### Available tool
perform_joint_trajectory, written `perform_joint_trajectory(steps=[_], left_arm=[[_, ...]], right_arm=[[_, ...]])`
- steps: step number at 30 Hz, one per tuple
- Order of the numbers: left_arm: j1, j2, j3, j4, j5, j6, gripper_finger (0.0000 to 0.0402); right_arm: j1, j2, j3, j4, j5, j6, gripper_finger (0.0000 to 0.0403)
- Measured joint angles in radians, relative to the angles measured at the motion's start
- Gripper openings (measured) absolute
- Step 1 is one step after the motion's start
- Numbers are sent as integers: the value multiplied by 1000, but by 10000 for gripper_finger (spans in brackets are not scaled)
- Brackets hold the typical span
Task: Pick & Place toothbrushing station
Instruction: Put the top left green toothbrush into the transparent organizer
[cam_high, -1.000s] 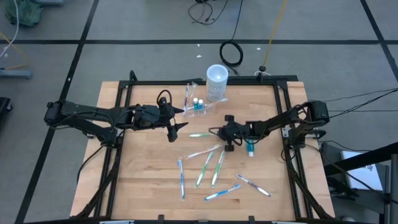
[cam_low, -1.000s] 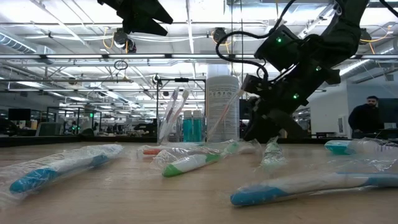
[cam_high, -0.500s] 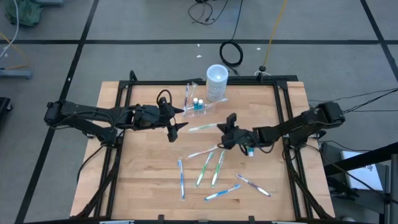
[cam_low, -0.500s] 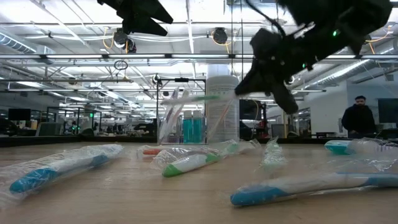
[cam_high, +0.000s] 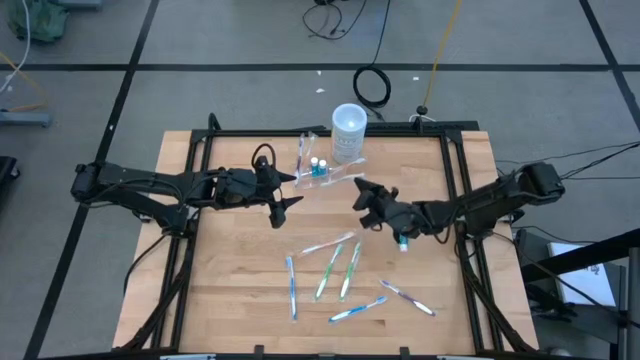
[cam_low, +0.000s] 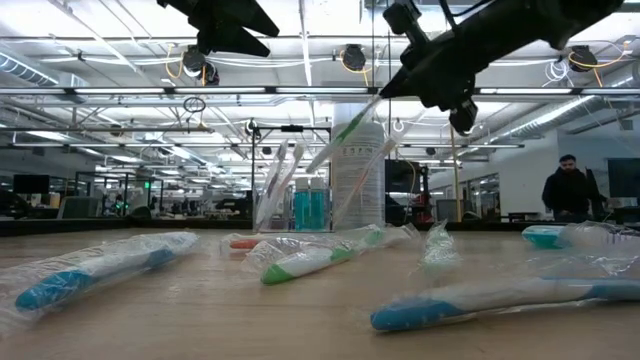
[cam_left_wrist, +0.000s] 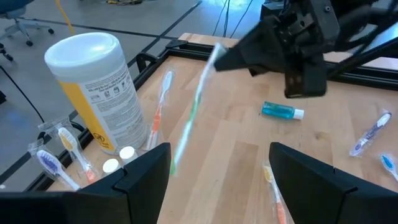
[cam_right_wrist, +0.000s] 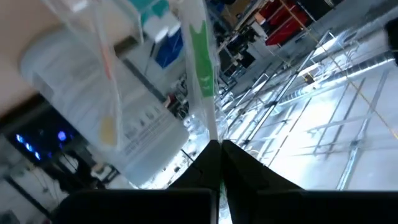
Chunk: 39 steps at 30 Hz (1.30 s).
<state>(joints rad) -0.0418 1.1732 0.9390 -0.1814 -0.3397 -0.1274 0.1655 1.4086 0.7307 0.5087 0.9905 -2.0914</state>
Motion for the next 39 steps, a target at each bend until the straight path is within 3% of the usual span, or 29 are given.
perform_joint_trajectory(steps=[8, 13, 24, 31, 39], left_arm=[[0, 0, 0, -1, 0, 14, 273], [0, 0, 0, -1, 0, 17, 274], [0, 0, 0, 0, 0, 19, 274], [0, 0, 0, 0, -2, 19, 274], [0, 0, 0, -1, -1, 19, 274]], right_arm=[[-108, -11, 5, -5, -1, -154, 0], [-145, -46, 11, -15, -27, -170, 0], [-159, -52, 11, -187, -66, -148, 0], [-200, -35, 11, -183, -139, -125, 3], [-226, -35, 11, -177, -238, -41, 33]])
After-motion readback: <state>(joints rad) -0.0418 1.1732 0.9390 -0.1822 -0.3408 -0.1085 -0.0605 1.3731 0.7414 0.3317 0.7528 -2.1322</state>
